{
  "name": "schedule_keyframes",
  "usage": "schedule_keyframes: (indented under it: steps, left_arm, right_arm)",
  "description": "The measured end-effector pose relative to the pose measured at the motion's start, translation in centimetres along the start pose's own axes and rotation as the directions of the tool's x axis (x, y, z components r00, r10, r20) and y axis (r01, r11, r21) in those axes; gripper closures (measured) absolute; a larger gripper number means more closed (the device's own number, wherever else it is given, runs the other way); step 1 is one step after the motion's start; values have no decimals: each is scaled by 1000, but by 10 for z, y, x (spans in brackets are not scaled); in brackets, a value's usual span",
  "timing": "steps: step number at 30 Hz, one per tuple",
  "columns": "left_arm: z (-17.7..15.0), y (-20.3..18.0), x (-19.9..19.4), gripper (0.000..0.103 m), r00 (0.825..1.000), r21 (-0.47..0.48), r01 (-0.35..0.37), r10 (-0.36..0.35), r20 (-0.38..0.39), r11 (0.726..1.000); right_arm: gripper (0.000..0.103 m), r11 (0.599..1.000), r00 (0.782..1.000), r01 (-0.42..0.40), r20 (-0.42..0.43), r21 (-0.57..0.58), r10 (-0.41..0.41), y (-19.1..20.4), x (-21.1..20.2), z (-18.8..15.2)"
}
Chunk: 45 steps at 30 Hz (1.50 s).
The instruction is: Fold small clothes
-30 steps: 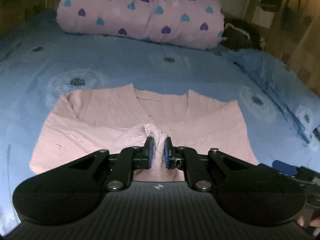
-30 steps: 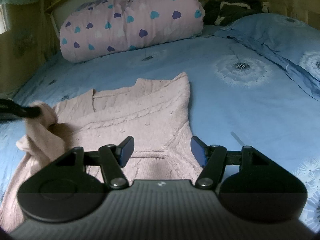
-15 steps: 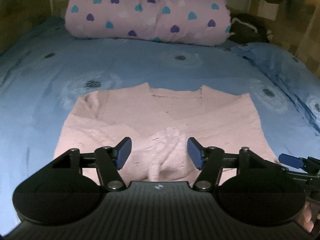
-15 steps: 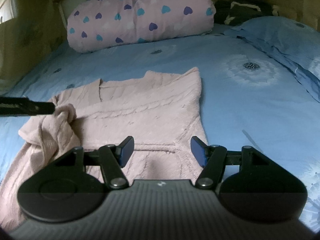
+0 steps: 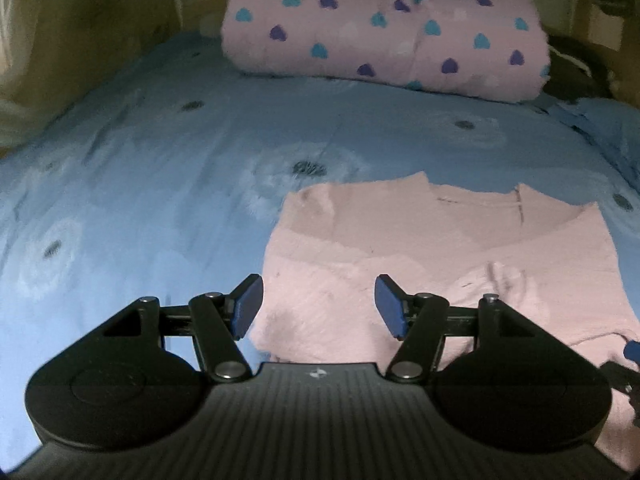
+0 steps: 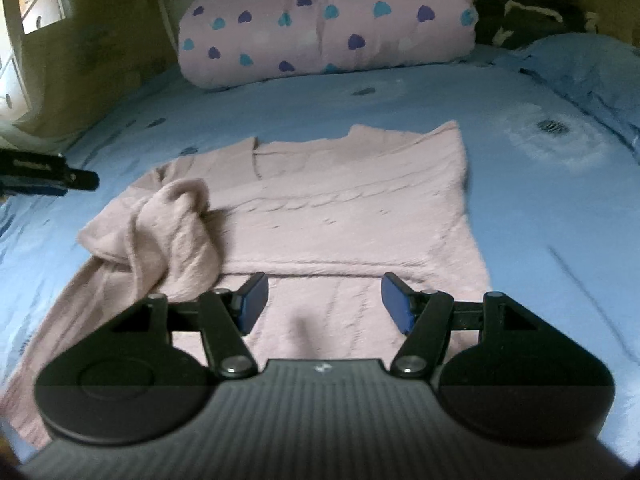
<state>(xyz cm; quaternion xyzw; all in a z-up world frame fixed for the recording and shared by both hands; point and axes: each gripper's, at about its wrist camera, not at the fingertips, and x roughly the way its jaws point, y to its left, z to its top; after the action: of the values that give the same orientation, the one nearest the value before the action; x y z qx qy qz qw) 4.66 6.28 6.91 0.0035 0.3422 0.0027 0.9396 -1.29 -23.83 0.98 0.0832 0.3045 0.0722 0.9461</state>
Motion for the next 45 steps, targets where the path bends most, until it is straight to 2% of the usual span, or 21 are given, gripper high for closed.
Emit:
schedule_keyframes:
  steps: [5, 12, 16, 20, 22, 23, 24, 25, 27, 36, 41, 45]
  left_arm:
    - [-15, 5, 24, 36, 999, -33, 48, -49, -22, 998]
    - [-22, -11, 38, 36, 997, 105, 72, -71, -14, 992]
    - [-18, -3, 38, 35, 993, 54, 113, -111, -35, 992]
    - [-14, 10, 29, 35, 989, -3, 150, -150, -16, 989]
    - [-14, 13, 27, 35, 990, -7, 143, -143, -7, 990]
    - [-14, 15, 27, 35, 991, -10, 136, -136, -5, 991]
    - [-14, 16, 26, 36, 991, -17, 132, -132, -5, 991]
    - [-14, 18, 26, 36, 991, -25, 131, -131, -5, 991]
    - [-13, 22, 26, 36, 991, -46, 136, -136, -1, 990]
    - [-16, 19, 20, 36, 987, -44, 159, -158, 25, 986]
    - [-18, 14, 23, 36, 986, -33, 165, -164, 15, 986]
    - [-21, 12, 28, 36, 985, -37, 170, -170, -4, 985]
  right_arm:
    - [38, 998, 998, -67, -13, 21, 67, 26, -1, -1]
    - [38, 976, 974, -207, -78, 71, 213, 73, 18, -5]
    - [38, 974, 969, -224, -103, 20, 225, 103, 36, -5]
    - [38, 978, 972, -211, -103, 3, 210, 119, 52, -3]
    - [45, 979, 974, -202, -106, -6, 200, 124, 58, -1]
    - [56, 981, 976, -195, -108, -25, 191, 128, 60, -1]
    - [74, 981, 977, -190, -109, -41, 185, 129, 60, -1]
    - [84, 981, 977, -187, -112, -50, 180, 129, 61, 0]
    - [94, 984, 979, -175, -116, -41, 169, 126, 58, 5]
    - [95, 976, 979, -203, -6, 81, 204, 66, -5, 33]
    - [95, 972, 989, -151, 33, 180, 147, 13, -32, 44]
    - [95, 957, 997, -78, -2, 280, 82, -26, -26, 44]
